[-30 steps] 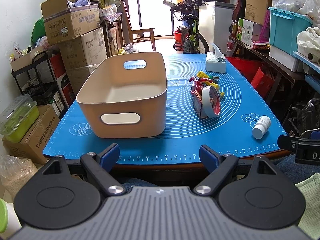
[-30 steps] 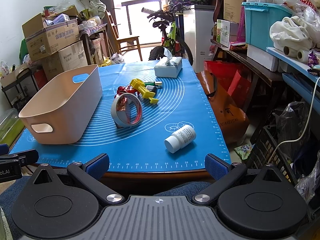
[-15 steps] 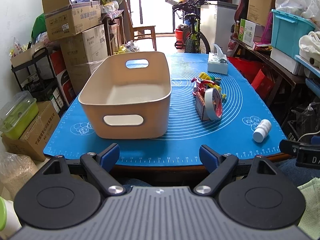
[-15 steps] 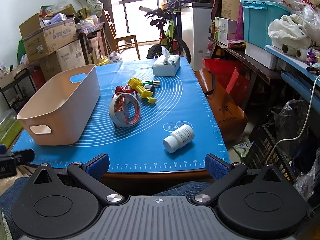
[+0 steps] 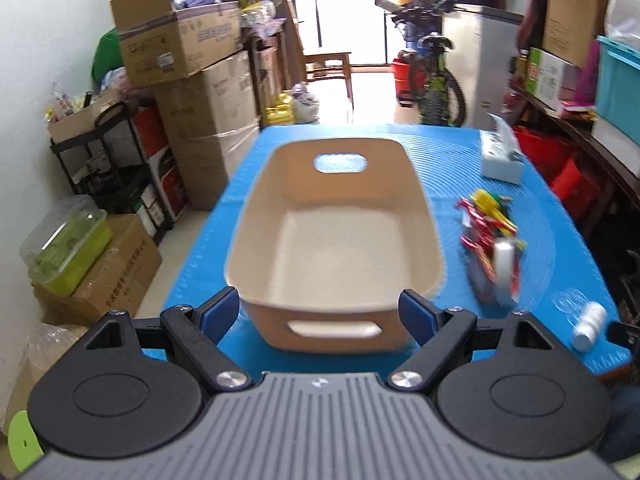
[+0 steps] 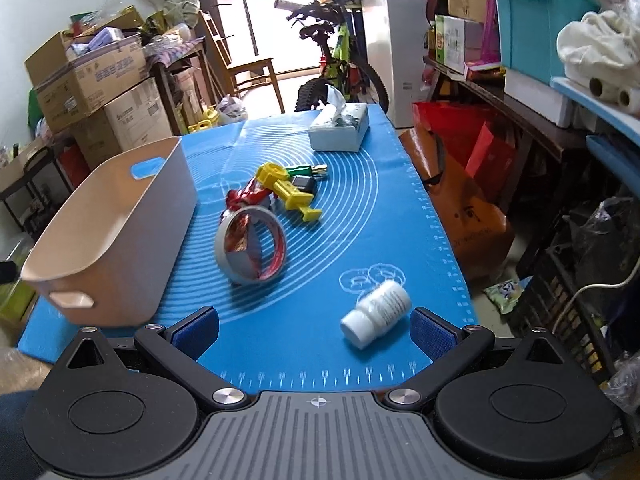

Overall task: Organize rigid objects
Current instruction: 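Grip the beige basket rim with the left tool while the right tool approaches the white pill bottle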

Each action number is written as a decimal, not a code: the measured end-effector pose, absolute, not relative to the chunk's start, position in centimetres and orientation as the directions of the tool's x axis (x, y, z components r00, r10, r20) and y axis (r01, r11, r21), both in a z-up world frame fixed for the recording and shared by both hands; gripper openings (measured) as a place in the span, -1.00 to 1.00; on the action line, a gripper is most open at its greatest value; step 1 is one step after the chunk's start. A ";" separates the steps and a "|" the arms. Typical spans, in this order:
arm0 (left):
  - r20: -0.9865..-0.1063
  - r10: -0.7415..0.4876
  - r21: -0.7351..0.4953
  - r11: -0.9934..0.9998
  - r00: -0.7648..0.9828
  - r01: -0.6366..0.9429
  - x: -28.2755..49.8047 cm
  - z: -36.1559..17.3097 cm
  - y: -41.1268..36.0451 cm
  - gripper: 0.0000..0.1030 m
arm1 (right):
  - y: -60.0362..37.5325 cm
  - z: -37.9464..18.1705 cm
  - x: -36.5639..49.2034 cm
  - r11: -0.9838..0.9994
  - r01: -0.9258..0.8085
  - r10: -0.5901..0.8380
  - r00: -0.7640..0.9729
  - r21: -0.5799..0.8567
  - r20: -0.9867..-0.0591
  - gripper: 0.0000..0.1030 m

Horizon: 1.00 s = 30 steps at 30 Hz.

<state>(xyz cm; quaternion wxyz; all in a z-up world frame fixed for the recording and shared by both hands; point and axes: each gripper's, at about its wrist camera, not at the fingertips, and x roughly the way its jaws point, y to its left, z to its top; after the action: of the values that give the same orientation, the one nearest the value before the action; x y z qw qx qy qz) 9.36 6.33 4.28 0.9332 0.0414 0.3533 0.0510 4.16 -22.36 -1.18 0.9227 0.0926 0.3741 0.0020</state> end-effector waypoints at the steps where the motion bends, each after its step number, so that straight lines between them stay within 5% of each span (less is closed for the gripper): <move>1: -0.654 0.143 0.133 0.988 0.743 -0.072 10.1 4.3 6.6 0.69 | -22.5 -1.3 4.9 0.982 0.068 0.074 0.716 0.175 -0.694 0.95; 5: -0.678 0.217 0.226 0.971 0.702 -0.083 13.4 3.4 8.1 0.69 | -23.4 -2.1 8.0 0.984 0.072 0.069 0.684 0.162 -0.726 0.95; 14: -0.789 0.196 0.162 0.981 0.582 -0.112 19.9 0.8 13.0 0.67 | -25.2 -5.6 12.8 0.996 0.018 0.063 0.602 0.092 -0.796 0.95; 22: -0.851 0.174 0.107 0.981 0.496 -0.160 23.0 -2.0 14.8 0.39 | -26.0 -8.5 15.1 0.993 -0.063 0.120 0.525 0.102 -0.843 0.94; 28: -0.881 0.150 0.095 0.985 0.449 -0.143 23.5 -3.9 14.8 -0.20 | -25.4 -9.6 16.0 0.986 -0.125 0.154 0.471 0.107 -0.869 0.92; 30: -0.890 0.145 0.089 0.985 0.432 -0.148 23.8 -4.3 15.0 -0.60 | -25.3 -9.9 16.3 0.987 -0.124 0.150 0.458 0.104 -0.876 0.92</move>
<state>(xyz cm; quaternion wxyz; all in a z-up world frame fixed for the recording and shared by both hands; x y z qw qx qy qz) 23.80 15.02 -4.26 0.8460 -0.0012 0.5261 0.0865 16.30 -25.35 -9.93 0.8537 0.0128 0.5144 0.0801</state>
